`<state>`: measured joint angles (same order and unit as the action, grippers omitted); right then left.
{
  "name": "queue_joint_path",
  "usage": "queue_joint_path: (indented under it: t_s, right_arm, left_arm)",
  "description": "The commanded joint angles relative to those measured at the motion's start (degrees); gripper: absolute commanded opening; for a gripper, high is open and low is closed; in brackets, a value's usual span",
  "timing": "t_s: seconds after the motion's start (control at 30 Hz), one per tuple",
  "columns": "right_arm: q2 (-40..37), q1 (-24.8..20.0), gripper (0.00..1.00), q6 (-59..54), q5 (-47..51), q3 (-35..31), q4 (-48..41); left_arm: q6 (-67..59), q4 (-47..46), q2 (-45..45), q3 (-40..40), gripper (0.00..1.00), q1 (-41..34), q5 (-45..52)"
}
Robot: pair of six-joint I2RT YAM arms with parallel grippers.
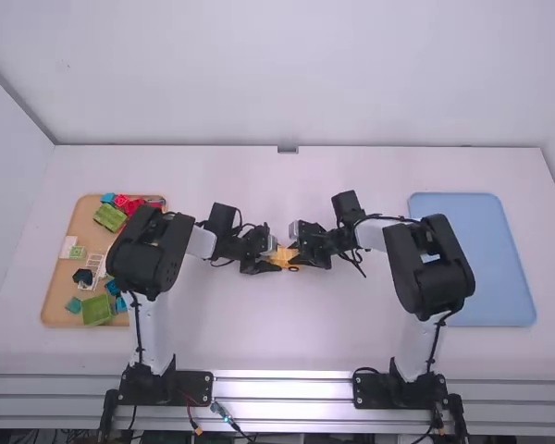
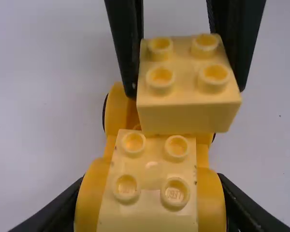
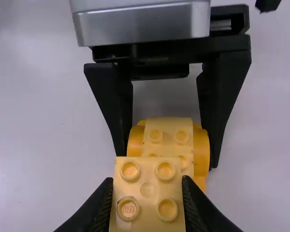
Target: Assemble lego blocks to make yellow taxi
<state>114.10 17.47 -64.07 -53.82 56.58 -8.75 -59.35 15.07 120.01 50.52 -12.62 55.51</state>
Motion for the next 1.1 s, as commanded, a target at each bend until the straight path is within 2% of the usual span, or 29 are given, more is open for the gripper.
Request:
queue_joint_path:
  t_s: [0.0,0.13,0.33,0.4,0.67,0.87,1.07]
  right_arm:
    - [-0.85,-0.07,0.2,2.75,1.81,0.76,-0.09]
    - [-0.85,-0.17,0.18,2.54,1.64,0.0,0.57]
    - [-0.85,-0.11,0.18,3.17,1.64,-3.85,7.41]
    - [-0.85,-0.24,0.18,7.76,2.97,-4.92,10.21]
    - [-0.85,-0.42,0.16,7.23,3.06,-5.18,10.16]
    - [-0.87,-2.12,0.16,6.49,0.09,-4.83,9.73]
    - [-0.87,-1.99,0.16,4.11,-0.55,-4.83,8.33]
  left_arm:
    - [-0.5,-0.07,1.18,-0.7,0.49,-0.35,0.87]
    - [-0.48,-0.26,1.18,-0.7,0.47,-0.63,1.73]
    - [-0.5,-0.72,1.18,-0.72,0.45,-0.68,2.45]
    - [-0.46,-0.74,1.18,-0.7,0.44,-0.52,2.49]
    - [-0.07,-1.16,1.18,-0.7,0.37,-0.5,1.9]
    - [-0.07,-1.51,1.18,-0.7,0.35,-0.57,1.86]
    - [-0.02,-1.14,1.18,-0.7,0.34,-0.57,1.9]
